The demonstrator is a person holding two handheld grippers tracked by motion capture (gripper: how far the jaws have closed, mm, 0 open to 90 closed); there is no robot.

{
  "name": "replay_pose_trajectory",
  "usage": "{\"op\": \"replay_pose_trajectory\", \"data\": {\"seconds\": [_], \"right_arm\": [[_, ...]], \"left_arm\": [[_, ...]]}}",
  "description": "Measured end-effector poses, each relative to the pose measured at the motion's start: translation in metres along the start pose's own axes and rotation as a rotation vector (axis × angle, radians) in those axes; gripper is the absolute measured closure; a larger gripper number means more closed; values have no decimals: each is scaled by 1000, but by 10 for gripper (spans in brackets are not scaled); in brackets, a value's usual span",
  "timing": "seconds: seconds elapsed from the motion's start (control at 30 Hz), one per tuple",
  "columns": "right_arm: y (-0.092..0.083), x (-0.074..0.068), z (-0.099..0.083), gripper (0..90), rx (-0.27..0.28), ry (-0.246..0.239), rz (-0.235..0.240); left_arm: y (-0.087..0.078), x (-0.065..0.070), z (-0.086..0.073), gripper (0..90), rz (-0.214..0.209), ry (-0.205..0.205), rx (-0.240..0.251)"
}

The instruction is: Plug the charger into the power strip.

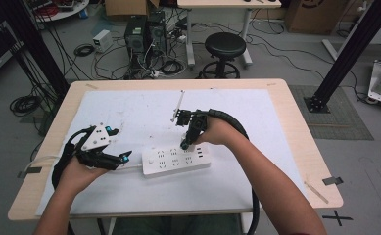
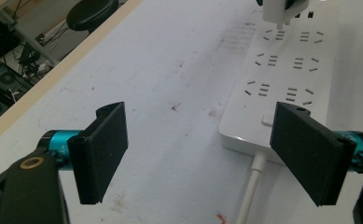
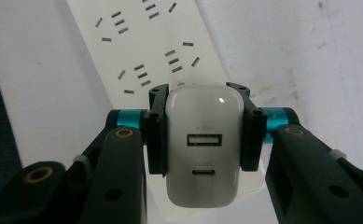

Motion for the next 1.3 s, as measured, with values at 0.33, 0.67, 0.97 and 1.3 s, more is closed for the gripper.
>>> {"op": "replay_pose_trajectory", "data": {"seconds": [0.33, 0.67, 0.97, 1.3], "right_arm": [[4, -1, 6, 636, -82, -222, -9], [2, -2, 9, 636, -107, -342, 0], [7, 0, 6, 636, -149, -429, 11], [12, 4, 7, 636, -167, -430, 13]], "left_arm": [[-2, -3, -6, 192, 6, 0, -13], [-2, -4, -8, 192, 11, -8, -15], [-3, -4, -9, 192, 13, -9, -19], [-3, -5, -13, 192, 16, -13, -22]]}}
Point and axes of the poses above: each handheld gripper's, and its own axes: y roughly forward along the jaws, z roughly out of its top, x roughly to its right, the point moved 9 cm from there along y, roughly forward along the jaws, and after that the axes turned 11 degrees about z, right-handed, at the moved point
